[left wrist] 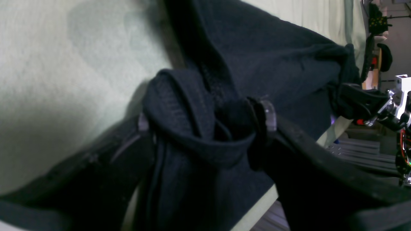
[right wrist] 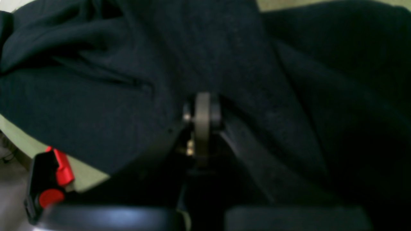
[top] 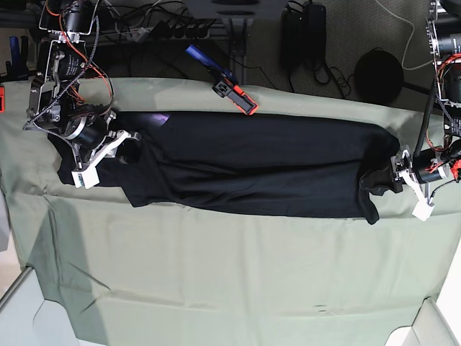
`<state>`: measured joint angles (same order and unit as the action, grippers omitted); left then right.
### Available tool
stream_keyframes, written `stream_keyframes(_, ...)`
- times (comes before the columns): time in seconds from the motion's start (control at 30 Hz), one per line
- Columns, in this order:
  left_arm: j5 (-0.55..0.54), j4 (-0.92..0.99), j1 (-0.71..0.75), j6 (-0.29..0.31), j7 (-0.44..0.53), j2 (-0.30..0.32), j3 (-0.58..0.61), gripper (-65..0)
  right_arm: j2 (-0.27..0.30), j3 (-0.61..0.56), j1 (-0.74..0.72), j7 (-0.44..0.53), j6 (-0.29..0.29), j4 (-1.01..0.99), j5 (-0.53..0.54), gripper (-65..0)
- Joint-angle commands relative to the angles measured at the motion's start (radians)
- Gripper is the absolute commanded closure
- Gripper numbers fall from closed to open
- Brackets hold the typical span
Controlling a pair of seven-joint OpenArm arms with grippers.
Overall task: Fold the T-shirt properly
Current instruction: 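Grasp the shirt's end with the left gripper and fold it toward the right gripper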
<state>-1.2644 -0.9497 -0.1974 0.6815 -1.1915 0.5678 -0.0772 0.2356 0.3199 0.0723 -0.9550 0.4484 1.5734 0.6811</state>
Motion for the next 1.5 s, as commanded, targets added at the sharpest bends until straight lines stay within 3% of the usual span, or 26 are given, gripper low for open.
stream_keyframes(0.0,0.028,-0.010,-0.013,0.017,-0.001,0.006,0.000,-37.5,0.013,0.006,-0.011,0.015,0.049,0.018,0.018,0.0)
stream_keyframes(0.03,0.031,-0.010,-0.013,0.017,-0.002,0.003,0.000,-33.2,0.013,0.006,-0.011,0.015,0.050,0.018,0.018,0.0)
stream_keyframes(0.17,0.034,-0.010,-0.013,0.017,-0.001,-0.002,0.000,-3.8,0.013,0.006,-0.011,0.016,0.049,0.018,0.023,0.0)
stream_keyframes(0.2,0.031,-0.010,-0.013,0.017,-0.001,-0.002,0.000,0.0,0.013,0.006,-0.011,0.016,0.049,0.018,0.035,0.0)
stream_keyframes(0.6,-0.055,-0.177,-0.012,0.017,-0.100,0.074,-0.001,0.0,0.013,0.008,-0.016,0.016,0.049,0.028,0.068,0.0)
stream_keyframes(0.8,-0.027,-0.320,-0.003,0.017,-0.114,0.056,0.000,0.0,0.013,0.008,-0.016,0.016,0.050,0.028,0.068,0.0)
stream_keyframes(1.2,0.187,-0.735,0.097,0.017,-0.009,-0.121,0.051,0.0,0.013,0.008,-0.016,0.016,0.050,0.028,0.067,0.0)
stream_keyframes(1.33,0.326,-0.764,0.081,0.017,0.054,-0.195,0.187,0.0,0.014,0.008,-0.016,0.016,0.050,0.028,0.060,0.0)
stream_keyframes(1.47,0.566,-0.764,0.051,0.017,0.160,-0.279,0.330,0.0,0.014,0.008,-0.016,0.015,0.050,0.028,0.060,0.0)
